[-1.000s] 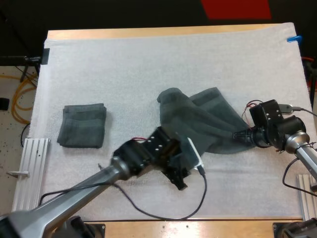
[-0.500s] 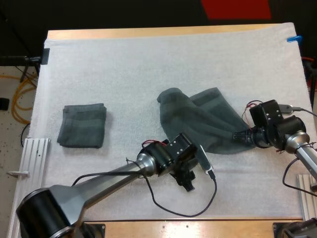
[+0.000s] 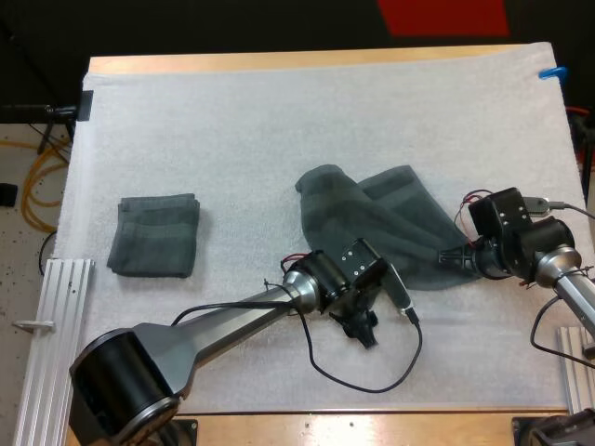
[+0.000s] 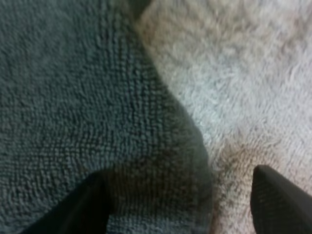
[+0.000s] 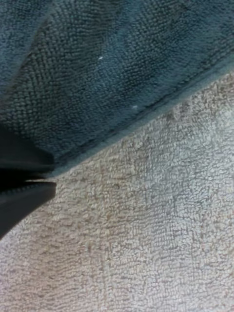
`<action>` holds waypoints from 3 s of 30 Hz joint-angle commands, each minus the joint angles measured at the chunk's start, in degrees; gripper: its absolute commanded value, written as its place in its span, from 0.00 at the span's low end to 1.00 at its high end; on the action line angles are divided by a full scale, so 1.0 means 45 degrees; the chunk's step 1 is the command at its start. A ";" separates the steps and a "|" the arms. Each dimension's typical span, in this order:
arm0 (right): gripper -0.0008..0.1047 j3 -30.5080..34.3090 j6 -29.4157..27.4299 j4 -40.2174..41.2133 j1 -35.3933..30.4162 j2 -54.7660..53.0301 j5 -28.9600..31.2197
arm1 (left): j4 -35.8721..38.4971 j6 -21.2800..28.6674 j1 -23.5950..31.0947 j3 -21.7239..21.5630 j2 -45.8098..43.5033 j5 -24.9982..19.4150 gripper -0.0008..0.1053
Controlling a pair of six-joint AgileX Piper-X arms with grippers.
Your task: Pick towel from pile fold and stack
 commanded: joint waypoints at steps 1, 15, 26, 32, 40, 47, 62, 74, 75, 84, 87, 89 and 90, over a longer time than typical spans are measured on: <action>0.01 0.0000 -0.0138 0.0129 -0.0033 -0.0116 0.0002 | 0.0294 -0.0065 -0.0022 -0.0078 0.0080 -0.0209 0.57; 0.01 0.0000 -0.0138 0.0129 -0.0033 -0.0116 0.0002 | 0.1081 -0.0065 -0.0022 -0.0078 0.0550 -0.0209 0.34; 0.01 0.0000 -0.0240 0.0129 -0.0033 -0.0116 0.0002 | 0.1261 -0.0034 -0.0022 -0.0118 0.0550 -0.0209 0.01; 0.01 0.0000 -0.0469 0.0129 -0.0033 -0.0133 0.0002 | 0.1885 -0.0034 -0.0022 -0.0987 0.0215 -0.0209 0.01; 0.01 0.0000 -0.0499 0.0040 -0.0033 -0.1106 0.0029 | 0.2618 0.0005 0.0122 -0.2609 -0.1454 -0.0209 0.01; 0.01 -0.0972 -0.1162 0.0136 -0.0033 -0.3207 0.0011 | 0.3661 0.0037 0.1206 -0.3497 -0.3123 -0.0209 0.01; 0.01 -0.6755 -0.0689 0.3140 0.1458 -0.4357 -0.2223 | 0.5495 0.0244 0.2877 -0.5949 -0.6704 0.1137 0.01; 0.01 -0.7335 0.0312 0.7688 0.3518 -0.4412 -0.2223 | 0.9275 0.0177 0.2878 -0.6145 -0.7884 0.1521 0.01; 0.01 -0.7335 0.0362 0.7983 0.3662 -0.4412 -0.2223 | 0.9556 0.0160 0.2878 -0.6145 -0.7954 0.1678 0.01; 0.01 -0.7318 0.1415 0.8721 0.4476 -0.3991 -0.3069 | 0.9859 0.0268 0.2878 -0.5612 -0.7966 0.2767 0.01; 0.01 -0.7162 0.1090 0.8201 0.4400 -0.3282 -0.2883 | 0.8946 0.0462 0.3007 -0.4766 -0.7633 0.2476 0.01; 0.01 -0.6998 0.0750 0.7568 0.4344 -0.2503 -0.2389 | 0.8041 0.0739 0.3214 -0.4092 -0.7265 0.1580 0.01; 0.01 -0.6936 0.0633 0.7329 0.4288 -0.2287 -0.2183 | 0.7796 0.0861 0.3310 -0.3886 -0.7156 0.1294 0.01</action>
